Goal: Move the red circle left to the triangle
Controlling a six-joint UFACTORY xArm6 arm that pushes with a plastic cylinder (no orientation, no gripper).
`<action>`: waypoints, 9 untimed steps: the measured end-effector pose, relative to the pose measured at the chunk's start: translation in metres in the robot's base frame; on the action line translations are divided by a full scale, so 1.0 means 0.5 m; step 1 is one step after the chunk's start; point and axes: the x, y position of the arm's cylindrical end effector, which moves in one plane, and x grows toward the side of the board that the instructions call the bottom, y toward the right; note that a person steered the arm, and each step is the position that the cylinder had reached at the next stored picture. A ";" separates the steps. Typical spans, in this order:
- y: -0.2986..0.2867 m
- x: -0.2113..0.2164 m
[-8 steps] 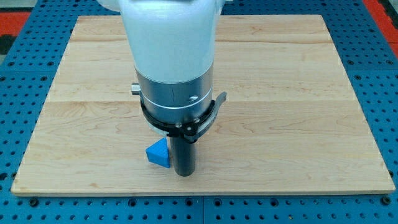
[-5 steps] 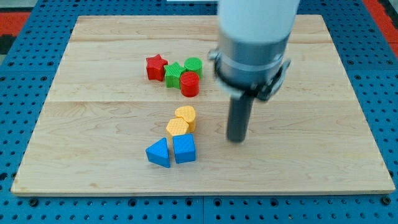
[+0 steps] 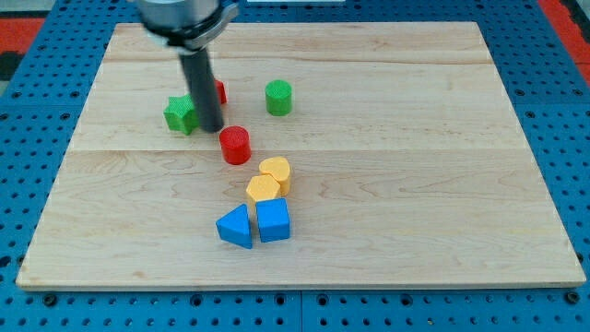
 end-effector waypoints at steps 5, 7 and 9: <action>0.059 0.154; 0.058 0.198; 0.078 0.198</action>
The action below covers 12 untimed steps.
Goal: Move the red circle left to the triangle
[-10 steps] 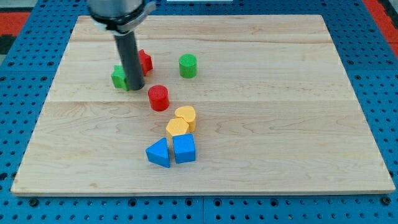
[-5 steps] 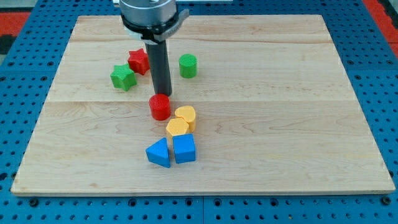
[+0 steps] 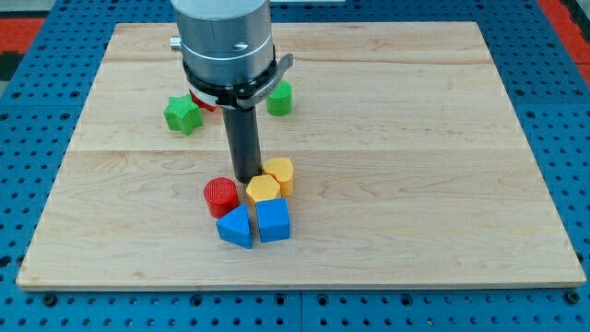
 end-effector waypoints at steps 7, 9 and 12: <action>-0.050 0.213; -0.092 0.265; -0.042 0.271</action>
